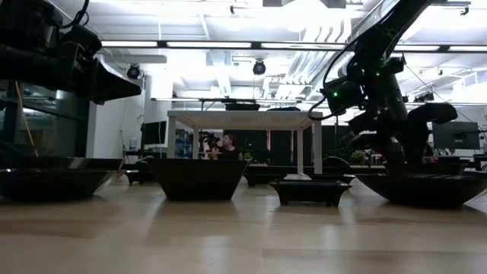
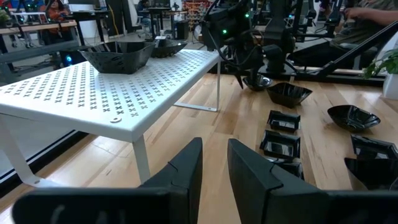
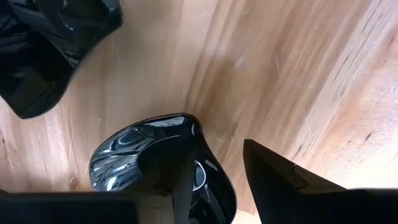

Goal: Pick & Place Mini shaped plates
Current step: Stack the leaf shaped plate on top of the other leaf shaped plate on the shelf

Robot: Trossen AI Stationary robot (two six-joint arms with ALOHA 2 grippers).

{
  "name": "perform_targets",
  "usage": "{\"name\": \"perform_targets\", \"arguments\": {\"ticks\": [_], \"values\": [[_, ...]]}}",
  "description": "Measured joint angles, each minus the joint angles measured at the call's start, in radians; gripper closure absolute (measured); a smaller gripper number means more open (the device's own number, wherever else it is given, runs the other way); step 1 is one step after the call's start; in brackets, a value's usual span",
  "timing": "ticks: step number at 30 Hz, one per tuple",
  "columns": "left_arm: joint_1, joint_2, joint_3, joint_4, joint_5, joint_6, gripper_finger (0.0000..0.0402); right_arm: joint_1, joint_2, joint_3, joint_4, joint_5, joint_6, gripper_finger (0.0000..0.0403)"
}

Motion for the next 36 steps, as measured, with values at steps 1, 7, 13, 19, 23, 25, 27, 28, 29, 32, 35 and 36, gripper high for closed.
{"name": "perform_targets", "arguments": {"ticks": [1, 7, 13, 19, 23, 25, 27, 28, 29, 32, 35, 36], "values": [[0.0, 0.0, 0.0, 0.0, 0.0, 0.0, 0.0328, 0.0, 0.0, 0.0, 0.0, 0.0, 0.0, 0.0285], [0.0, 0.0, 0.0, 0.0, 0.0, 0.0, 0.0328, 0.0, 0.0, -0.001, -0.002, -0.006, 0.002, 0.0343], [0.0, 0.0, 0.0, 0.0, 0.0, 0.0, 0.0328, 0.0, -0.002, -0.001, -0.006, -0.008, 0.005, 0.0395], [0.0, 0.0, 0.0, 0.0, 0.0, 0.0, 0.0328, 0.003, -0.011, -0.001, -0.023, -0.007, 0.078, 0.0401], [0.0, 0.0, 0.0, 0.0, 0.0, 0.0, 0.0328, 0.002, -0.022, 0.027, -0.058, -0.007, 0.136, 0.0401], [0.0, 0.0, 0.0, 0.0, 0.0, 0.0, 0.0328, 0.001, -0.027, 0.053, -0.094, -0.007, 0.142, 0.0402], [0.0, 0.0, 0.0, 0.0, 0.0, 0.0, 0.0328, 0.0, -0.034, 0.083, -0.134, -0.004, 0.163, 0.0402], [0.0, 0.0, 0.0, 0.0, 0.0, 0.0, 0.0328, -0.001, -0.039, 0.098, -0.156, -0.002, 0.173, 0.0402], [0.0, 0.0, 0.0, 0.0, 0.0, 0.0, 0.0328, -0.003, -0.044, 0.113, -0.174, -0.001, 0.18, 0.0402], [0.0, 0.0, 0.0, 0.0, 0.0, 0.0, 0.0328, -0.005, -0.063, 0.161, -0.231, 0.007, 0.198, 0.0402], [0.0, 0.0, 0.0, 0.0, 0.0, 0.0, 0.0328, -0.005, -0.087, 0.212, -0.283, 0.04, 0.237, 0.0402], [0.0, 0.0, 0.0, 0.0, 0.0, 0.0, 0.0328, -0.005, -0.093, 0.233, -0.305, 0.045, 0.251, 0.0402]]}}
